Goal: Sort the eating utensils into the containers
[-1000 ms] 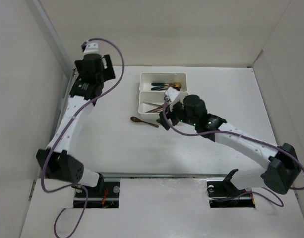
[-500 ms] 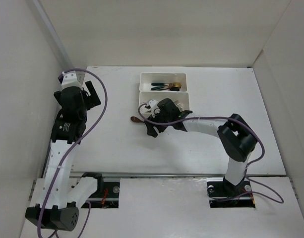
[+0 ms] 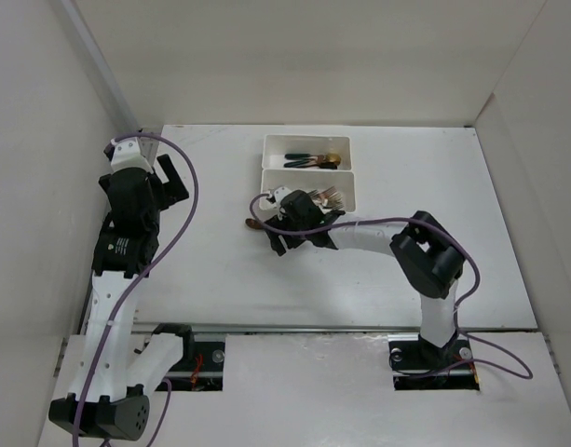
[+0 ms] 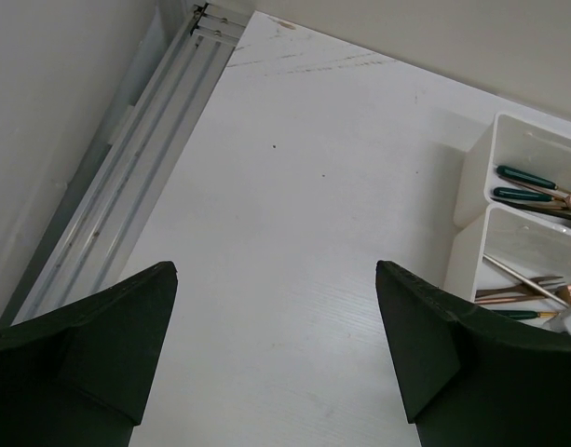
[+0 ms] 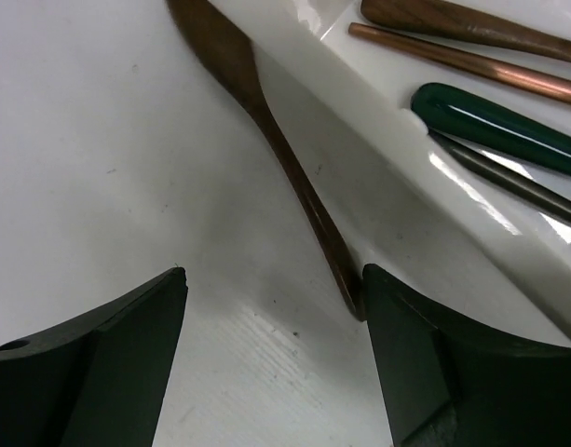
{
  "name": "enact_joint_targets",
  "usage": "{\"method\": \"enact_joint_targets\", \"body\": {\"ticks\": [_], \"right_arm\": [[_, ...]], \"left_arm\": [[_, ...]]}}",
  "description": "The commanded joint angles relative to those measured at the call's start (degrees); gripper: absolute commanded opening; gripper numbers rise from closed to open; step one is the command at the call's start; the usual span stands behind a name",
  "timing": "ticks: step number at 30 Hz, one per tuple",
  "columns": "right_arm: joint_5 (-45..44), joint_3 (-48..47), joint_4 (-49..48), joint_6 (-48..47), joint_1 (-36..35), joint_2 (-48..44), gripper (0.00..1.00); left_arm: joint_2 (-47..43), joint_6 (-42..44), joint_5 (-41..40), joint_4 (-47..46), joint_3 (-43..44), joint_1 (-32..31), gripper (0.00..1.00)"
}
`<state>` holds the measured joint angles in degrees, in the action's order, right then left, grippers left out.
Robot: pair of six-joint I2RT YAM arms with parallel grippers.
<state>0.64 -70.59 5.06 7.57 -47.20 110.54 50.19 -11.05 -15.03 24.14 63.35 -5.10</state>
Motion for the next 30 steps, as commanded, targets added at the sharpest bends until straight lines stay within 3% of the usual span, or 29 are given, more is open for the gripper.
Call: {"method": "enact_joint_targets", "body": {"ticks": [1, 7, 10, 15, 23, 24, 30], "right_arm": [[-9.7, -3.0, -2.6, 2.3, -0.9, 2.7, 0.81], [-10.1, -3.6, -2.6, 1.7, -0.9, 4.3, 0.81], [-9.4, -3.6, -2.6, 1.1, -1.4, 4.3, 0.76], [-8.0, -3.6, -2.6, -0.6, -3.2, 6.0, 0.4], [-1.6, -5.3, -2.6, -3.4, -8.0, 8.5, 0.04], [-0.7, -5.9, -2.6, -2.8, -8.0, 8.6, 0.0], [3.4, -7.9, -2.6, 0.9, -8.5, 9.3, 0.0]], "left_arm": [[-1.0, -0.8, 1.1, -1.5, -0.2, 0.3, 0.86], [-1.6, -0.8, 1.1, -0.9, -0.8, 0.3, 0.86], [-2.2, -0.8, 1.1, -0.8, -1.3, 0.3, 0.86], [-2.7, -0.8, 1.1, -0.8, -2.5, 0.8, 0.86], [-3.8, -3.7, 2.2, 0.2, -7.3, 0.8, 0.86], [-4.3, -3.7, 2.7, 0.2, -7.8, 0.8, 0.86], [-4.8, -4.4, 3.8, 0.2, -9.6, 0.8, 0.86]]}}
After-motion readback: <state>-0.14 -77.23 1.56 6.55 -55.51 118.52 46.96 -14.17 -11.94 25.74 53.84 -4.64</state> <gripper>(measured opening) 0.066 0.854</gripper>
